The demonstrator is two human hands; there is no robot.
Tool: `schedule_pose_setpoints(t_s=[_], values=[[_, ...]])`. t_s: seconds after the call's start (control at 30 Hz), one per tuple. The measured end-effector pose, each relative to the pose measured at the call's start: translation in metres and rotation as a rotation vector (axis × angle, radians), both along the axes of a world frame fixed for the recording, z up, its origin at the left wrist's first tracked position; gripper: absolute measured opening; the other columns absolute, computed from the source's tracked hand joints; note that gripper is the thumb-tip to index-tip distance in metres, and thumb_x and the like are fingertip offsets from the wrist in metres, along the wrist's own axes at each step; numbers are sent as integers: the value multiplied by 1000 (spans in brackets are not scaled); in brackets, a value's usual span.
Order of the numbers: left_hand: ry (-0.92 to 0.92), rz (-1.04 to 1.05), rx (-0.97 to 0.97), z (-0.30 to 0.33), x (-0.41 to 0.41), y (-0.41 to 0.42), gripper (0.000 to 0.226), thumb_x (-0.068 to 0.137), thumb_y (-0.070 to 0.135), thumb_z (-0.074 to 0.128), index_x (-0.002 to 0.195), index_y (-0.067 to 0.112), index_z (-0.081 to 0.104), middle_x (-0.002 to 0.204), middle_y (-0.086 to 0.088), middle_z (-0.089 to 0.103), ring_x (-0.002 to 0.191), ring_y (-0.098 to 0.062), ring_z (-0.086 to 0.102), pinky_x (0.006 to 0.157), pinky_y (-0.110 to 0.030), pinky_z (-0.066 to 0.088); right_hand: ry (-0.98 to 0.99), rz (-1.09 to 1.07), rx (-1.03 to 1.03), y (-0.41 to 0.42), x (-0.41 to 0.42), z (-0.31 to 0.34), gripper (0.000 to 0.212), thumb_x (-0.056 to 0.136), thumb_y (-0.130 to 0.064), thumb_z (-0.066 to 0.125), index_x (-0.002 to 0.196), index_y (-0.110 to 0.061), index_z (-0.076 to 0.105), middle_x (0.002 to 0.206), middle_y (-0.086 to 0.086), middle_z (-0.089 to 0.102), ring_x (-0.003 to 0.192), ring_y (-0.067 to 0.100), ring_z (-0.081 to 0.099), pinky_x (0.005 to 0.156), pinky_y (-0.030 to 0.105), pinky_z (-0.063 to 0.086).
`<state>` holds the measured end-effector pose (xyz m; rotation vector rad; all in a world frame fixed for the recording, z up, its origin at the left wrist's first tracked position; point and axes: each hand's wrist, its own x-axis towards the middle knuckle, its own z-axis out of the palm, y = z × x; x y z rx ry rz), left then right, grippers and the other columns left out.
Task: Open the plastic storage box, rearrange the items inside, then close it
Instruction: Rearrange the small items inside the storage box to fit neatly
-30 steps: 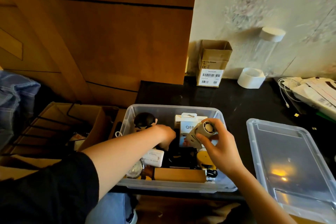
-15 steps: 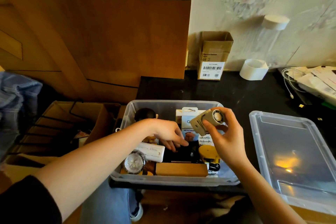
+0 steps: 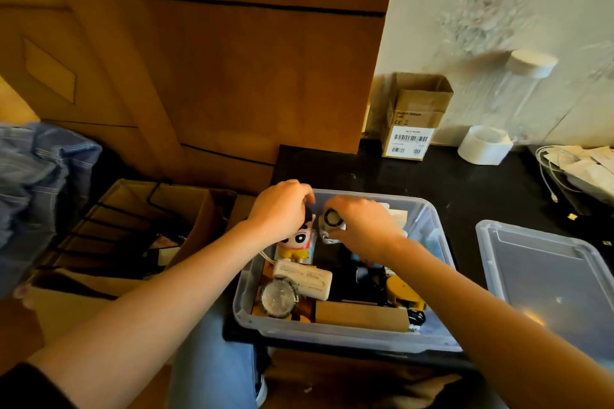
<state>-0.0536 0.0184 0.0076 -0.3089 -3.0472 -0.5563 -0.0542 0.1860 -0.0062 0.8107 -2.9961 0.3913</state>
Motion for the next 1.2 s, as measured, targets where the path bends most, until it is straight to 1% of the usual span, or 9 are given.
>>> schedule_pose_setpoints(t_s=[0.17, 0.33, 0.43, 0.57, 0.8, 0.97, 1.07, 1.13, 1.2], values=[[-73, -81, 12, -7, 1, -11, 30, 96, 8, 44, 114, 22, 64, 124, -1, 55, 116, -19, 49, 96, -37, 44, 33, 53, 292, -15, -16, -19, 34, 87, -20, 59, 121, -16, 53, 115, 7, 62, 105, 26, 56, 80, 32, 47], [-81, -136, 1, -10, 0, -11, 30, 95, 10, 47, 117, 23, 62, 126, 1, 55, 117, -18, 48, 101, -38, 39, 58, 55, 373, -20, -26, -30, 32, 87, -20, 60, 118, -13, 57, 116, 6, 62, 112, 24, 49, 93, 32, 40], [-121, -183, -4, -11, -2, -6, 28, 93, 13, 50, 117, 21, 62, 120, 0, 57, 111, -19, 53, 96, -41, 42, 143, 63, 344, -16, -24, -33, 32, 86, -23, 61, 117, -13, 57, 118, 5, 60, 112, 24, 49, 95, 32, 38], [-117, -224, -50, -16, -5, 3, 29, 90, 24, 59, 119, 20, 60, 115, -1, 58, 107, -21, 54, 88, -36, 43, 188, 12, 253, -5, -19, -32, 32, 84, -20, 63, 114, -14, 58, 116, 5, 57, 108, 24, 50, 88, 30, 41], [1, -214, -128, -27, -13, 19, 39, 87, 37, 64, 123, 25, 56, 111, -1, 63, 107, -22, 57, 88, -35, 39, 87, 20, 267, 11, -26, -15, 24, 90, -19, 54, 112, -24, 63, 110, -2, 59, 101, 18, 46, 72, 22, 36], [45, -217, -200, -34, -18, 22, 34, 89, 41, 60, 120, 29, 61, 114, 2, 65, 110, -19, 57, 89, -32, 36, 180, -7, 121, 26, -13, -3, 24, 92, -14, 51, 106, -23, 68, 104, -3, 64, 94, 16, 51, 66, 19, 36], [54, -216, -204, -36, -19, 22, 28, 90, 41, 58, 115, 31, 65, 111, 3, 67, 108, -19, 58, 89, -31, 35, 63, -113, -114, 30, 1, 2, 20, 91, -19, 53, 103, -23, 70, 103, -3, 67, 89, 14, 58, 68, 21, 44], [59, -223, -195, -38, -17, 23, 26, 91, 40, 57, 113, 31, 67, 111, 3, 68, 109, -19, 57, 89, -32, 35, -139, -114, -174, 26, 10, 5, 18, 91, -27, 56, 103, -25, 69, 101, -3, 68, 84, 11, 61, 73, 20, 49], [58, -230, -149, -39, -16, 24, 20, 91, 35, 57, 106, 31, 70, 108, 3, 68, 108, -19, 57, 87, -31, 35, -315, -37, -204, 17, 23, 8, 20, 87, -36, 61, 102, -26, 68, 99, -6, 69, 81, 6, 61, 73, 14, 47]])
